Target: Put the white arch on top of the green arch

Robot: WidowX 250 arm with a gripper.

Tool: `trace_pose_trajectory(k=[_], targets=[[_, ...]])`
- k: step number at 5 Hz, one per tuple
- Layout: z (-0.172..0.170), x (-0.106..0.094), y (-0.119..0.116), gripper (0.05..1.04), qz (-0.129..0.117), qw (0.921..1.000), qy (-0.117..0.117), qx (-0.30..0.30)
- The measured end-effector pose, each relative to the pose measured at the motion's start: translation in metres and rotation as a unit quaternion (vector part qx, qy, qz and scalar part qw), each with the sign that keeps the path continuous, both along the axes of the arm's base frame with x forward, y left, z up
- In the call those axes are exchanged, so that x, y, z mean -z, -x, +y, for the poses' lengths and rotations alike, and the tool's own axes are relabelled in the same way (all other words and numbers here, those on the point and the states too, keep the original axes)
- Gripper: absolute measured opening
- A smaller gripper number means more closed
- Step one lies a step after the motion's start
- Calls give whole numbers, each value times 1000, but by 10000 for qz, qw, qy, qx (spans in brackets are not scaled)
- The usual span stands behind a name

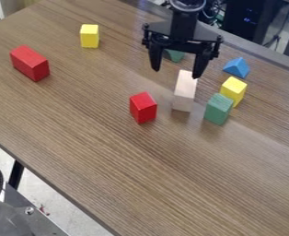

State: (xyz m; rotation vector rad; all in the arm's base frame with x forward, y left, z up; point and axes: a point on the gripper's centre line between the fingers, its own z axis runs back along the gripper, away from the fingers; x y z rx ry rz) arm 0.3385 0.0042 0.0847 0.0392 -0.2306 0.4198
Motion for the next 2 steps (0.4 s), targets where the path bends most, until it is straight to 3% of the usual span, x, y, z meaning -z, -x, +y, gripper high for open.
trace_pose_trajectory(k=[2], targets=[[-3, 15, 5, 999, 246, 9997, 34, 1]])
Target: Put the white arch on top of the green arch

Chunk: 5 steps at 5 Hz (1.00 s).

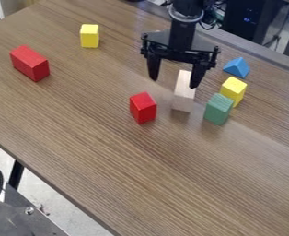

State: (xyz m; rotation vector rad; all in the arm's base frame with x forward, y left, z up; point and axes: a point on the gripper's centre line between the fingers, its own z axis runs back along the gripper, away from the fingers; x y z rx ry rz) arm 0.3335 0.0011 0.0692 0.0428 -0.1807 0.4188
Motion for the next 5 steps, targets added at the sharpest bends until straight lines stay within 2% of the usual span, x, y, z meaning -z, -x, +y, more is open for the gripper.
trace_pose_trajectory(k=[1, 2, 3, 4, 5], targets=[[-2, 7, -1, 999, 58, 10000, -1, 8], [-3, 5, -6, 999, -28, 10000, 4, -7], [-8, 10, -9, 999, 17, 10000, 32, 18], [-11, 10, -16, 999, -44, 10000, 60, 16], [-12, 19, -18, 951, 48, 10000, 62, 13]])
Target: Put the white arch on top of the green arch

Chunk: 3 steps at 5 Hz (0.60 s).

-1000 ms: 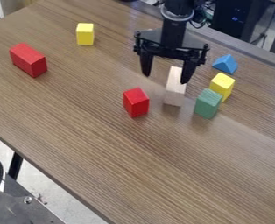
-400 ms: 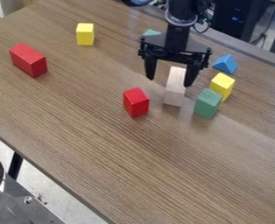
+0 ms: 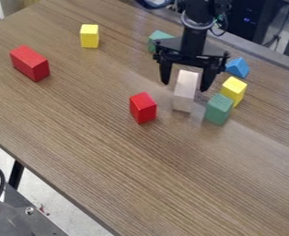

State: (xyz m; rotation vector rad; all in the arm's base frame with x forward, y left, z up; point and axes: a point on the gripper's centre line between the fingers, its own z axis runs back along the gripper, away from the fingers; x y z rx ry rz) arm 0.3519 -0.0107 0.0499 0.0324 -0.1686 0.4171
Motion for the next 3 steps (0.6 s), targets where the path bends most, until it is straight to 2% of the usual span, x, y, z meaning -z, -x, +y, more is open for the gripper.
trace_pose_trajectory(k=[1, 2, 3], targets=[[4, 16, 1, 660, 185, 9998, -61, -43], [11, 19, 2, 581, 213, 9996, -173, -116], [8, 19, 4, 581, 248, 9995, 18, -218]])
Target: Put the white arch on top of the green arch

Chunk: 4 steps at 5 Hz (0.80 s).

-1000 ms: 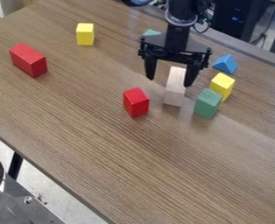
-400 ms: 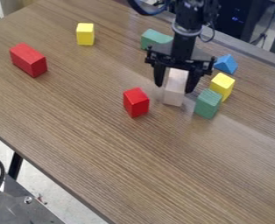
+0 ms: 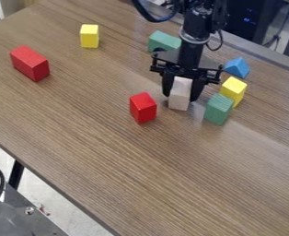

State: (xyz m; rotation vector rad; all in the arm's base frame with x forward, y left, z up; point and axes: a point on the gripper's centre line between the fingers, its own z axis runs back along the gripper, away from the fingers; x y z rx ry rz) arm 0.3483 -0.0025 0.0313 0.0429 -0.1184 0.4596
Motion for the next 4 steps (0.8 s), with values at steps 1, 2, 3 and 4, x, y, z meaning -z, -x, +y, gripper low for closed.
trace_pose_trajectory(k=[1, 2, 3, 4], targets=[[-9, -23, -4, 580, -260, 9963, 744, -350], [-14, -73, -25, 580, -905, 9857, 1166, -810], [-9, -104, -45, 580, -1284, 9718, 1266, -1520], [5, -105, -66, 581, -1300, 9636, 971, -2127]])
